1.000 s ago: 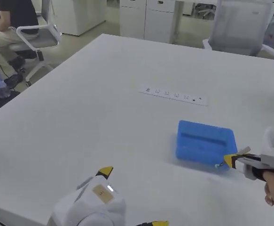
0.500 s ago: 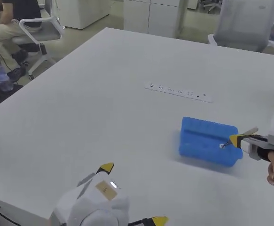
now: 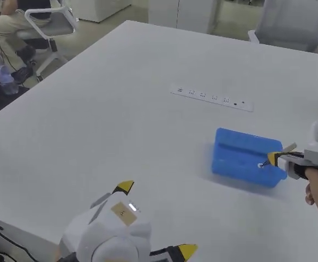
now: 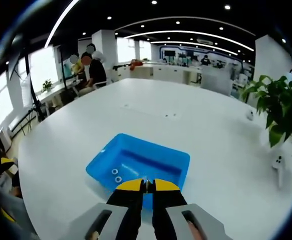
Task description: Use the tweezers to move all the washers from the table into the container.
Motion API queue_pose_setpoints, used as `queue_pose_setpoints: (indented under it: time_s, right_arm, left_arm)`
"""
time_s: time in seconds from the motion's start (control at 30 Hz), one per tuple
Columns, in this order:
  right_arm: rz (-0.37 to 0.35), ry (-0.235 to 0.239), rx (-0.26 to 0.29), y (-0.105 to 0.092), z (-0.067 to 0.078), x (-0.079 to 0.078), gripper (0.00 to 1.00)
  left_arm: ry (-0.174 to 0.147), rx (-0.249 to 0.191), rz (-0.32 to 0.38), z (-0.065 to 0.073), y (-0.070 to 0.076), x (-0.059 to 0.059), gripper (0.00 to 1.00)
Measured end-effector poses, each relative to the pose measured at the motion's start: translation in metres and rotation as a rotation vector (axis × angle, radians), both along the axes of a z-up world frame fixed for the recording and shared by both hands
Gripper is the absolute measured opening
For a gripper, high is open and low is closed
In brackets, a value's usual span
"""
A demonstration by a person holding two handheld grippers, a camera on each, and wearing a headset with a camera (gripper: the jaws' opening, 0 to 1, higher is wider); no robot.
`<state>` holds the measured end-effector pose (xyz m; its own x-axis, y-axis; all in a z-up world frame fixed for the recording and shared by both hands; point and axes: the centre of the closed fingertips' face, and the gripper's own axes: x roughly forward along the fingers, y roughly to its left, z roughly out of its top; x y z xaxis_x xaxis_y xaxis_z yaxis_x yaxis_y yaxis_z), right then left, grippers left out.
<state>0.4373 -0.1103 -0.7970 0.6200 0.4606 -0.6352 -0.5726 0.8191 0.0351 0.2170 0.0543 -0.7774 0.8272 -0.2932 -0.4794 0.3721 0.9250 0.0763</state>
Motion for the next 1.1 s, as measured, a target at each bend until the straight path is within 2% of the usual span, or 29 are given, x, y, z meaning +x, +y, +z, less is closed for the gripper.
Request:
queue_pose_setpoints:
  time_s: [0.3,0.47,0.73,0.83,0.9,1.0,1.1]
  right_arm:
    - [0.006,0.025,-0.029,-0.001,-0.012,0.001,0.03]
    - [0.01,0.046,-0.038,-0.002,-0.02,0.0,0.03]
    - [0.017,0.059,-0.05,-0.002,-0.024,-0.002,0.03]
    - [0.017,0.068,-0.051,-0.002,-0.027,-0.004,0.03]
    - [0.013,0.068,-0.054,-0.003,-0.028,-0.004,0.03]
    - [0.009,0.071,-0.048,-0.004,-0.03,-0.004,0.03]
    - [0.001,0.093,-0.03,-0.005,-0.029,-0.004,0.03]
  left_arm:
    - [0.008,-0.016,0.015,0.0,0.002,0.001,0.93]
    - [0.013,-0.009,0.013,-0.001,0.002,0.001,0.92]
    - [0.023,0.004,0.011,-0.004,0.003,0.0,0.91]
    - [0.01,0.001,0.014,-0.001,0.003,0.001,0.91]
    - [0.02,0.0,0.015,-0.003,0.003,0.0,0.91]
    - [0.018,0.007,0.014,-0.003,0.003,0.0,0.91]
    - [0.04,0.004,0.013,-0.007,0.003,0.0,0.91]
